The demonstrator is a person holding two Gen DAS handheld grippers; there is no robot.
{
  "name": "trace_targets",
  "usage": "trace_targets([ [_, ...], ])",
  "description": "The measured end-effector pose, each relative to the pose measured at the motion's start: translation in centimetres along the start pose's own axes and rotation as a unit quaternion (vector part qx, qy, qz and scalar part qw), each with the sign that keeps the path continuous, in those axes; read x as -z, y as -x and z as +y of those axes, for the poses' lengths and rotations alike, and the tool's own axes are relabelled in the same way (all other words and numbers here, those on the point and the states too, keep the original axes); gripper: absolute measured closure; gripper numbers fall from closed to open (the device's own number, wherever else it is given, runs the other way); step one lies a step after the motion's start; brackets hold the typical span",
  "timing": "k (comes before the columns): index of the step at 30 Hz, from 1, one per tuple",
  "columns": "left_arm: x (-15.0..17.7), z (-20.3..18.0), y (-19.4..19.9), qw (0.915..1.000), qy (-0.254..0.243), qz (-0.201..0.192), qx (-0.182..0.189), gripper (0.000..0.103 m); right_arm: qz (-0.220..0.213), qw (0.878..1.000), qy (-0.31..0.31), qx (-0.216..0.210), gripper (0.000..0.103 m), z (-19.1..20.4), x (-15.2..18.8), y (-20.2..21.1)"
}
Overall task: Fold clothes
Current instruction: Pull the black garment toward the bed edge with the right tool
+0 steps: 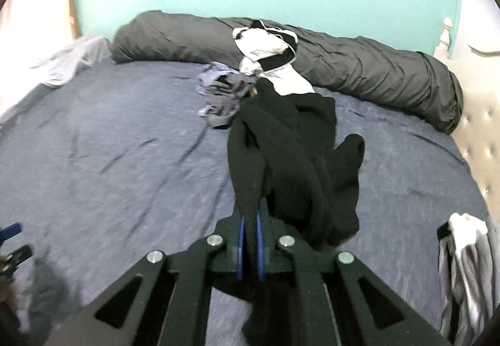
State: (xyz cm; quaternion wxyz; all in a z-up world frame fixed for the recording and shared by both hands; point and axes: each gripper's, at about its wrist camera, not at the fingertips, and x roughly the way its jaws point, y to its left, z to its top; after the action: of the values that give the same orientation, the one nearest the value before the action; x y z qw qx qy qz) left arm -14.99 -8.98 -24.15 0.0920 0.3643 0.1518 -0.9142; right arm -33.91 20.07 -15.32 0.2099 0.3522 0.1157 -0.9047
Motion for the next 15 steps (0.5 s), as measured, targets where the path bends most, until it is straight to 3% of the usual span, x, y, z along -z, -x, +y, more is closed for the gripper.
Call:
trace_targets([
  [9,1.5,-0.1,4.0,0.9997,0.0,-0.023,-0.007,0.0,-0.016,0.997,0.012,-0.076,0.097,1.6,7.5,9.3],
  [15,2.4,-0.3,4.2,0.9999,-0.002,-0.015,-0.002,0.0,0.009,0.997,0.032,-0.074,0.097,-0.1,13.4,12.6],
])
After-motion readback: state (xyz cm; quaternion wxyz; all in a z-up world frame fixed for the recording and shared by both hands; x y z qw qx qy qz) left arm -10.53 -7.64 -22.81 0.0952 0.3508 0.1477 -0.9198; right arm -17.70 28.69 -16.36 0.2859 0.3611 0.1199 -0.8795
